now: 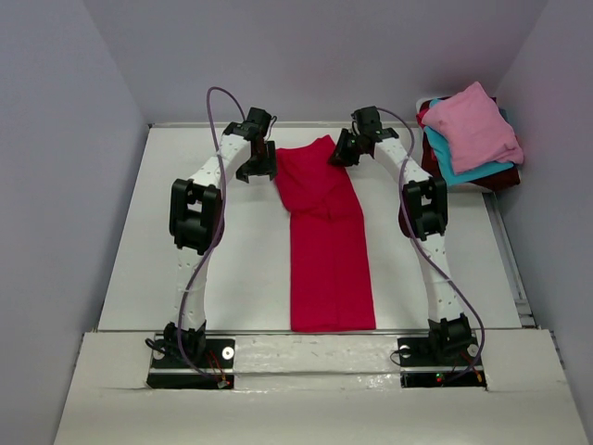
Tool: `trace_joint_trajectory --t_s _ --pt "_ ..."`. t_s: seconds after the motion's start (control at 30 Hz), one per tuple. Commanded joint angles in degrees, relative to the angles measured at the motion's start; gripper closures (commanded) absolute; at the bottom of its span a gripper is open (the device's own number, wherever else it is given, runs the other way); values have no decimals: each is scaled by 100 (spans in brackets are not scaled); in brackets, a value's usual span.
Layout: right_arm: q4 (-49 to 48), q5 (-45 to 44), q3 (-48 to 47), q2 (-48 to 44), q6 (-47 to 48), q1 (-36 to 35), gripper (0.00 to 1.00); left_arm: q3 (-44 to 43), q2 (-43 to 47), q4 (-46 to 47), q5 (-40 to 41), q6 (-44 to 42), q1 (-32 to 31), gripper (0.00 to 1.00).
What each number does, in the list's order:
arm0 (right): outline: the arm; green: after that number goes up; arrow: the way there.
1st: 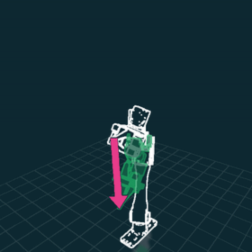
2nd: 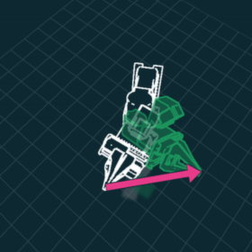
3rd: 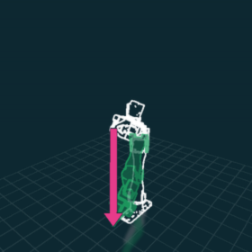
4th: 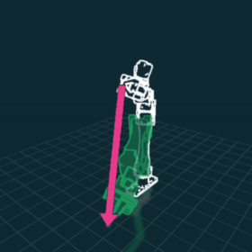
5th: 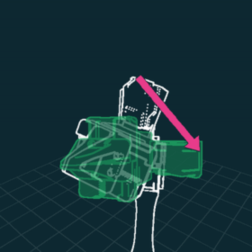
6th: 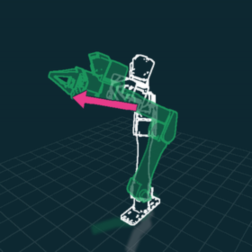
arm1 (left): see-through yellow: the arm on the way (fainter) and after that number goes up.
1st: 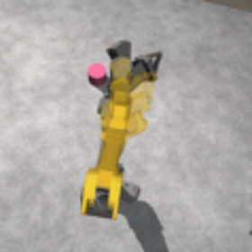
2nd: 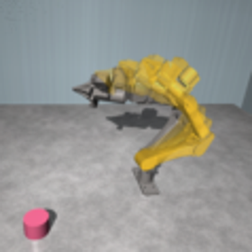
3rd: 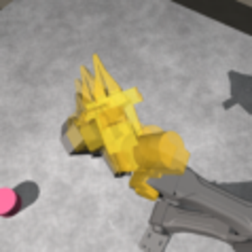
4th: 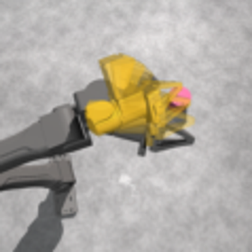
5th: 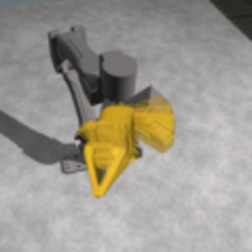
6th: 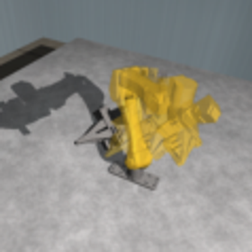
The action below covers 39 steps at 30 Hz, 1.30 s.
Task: Fold and stack the t-shirts
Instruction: Fold the tshirt
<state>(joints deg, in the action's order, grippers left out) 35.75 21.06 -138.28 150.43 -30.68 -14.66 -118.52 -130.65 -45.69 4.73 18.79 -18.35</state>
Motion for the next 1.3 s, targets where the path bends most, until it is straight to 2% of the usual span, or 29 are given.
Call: trace_joint_trajectory --t_s 0.0,0.23,0.6,1.27 --pt "-77 153 -191 144 0 24 79 -31 189 -27 19 29 33 23" --pt "-41 -5 -112 31 0 24 93 -31 198 -45 19 29 33 23" --pt "-77 -462 354 -462 -79 77 93 -31 163 -27 19 20 33 23" --pt "2 -796 644 -989 -35 130 93 -66 48 -36 2 29 33 23"
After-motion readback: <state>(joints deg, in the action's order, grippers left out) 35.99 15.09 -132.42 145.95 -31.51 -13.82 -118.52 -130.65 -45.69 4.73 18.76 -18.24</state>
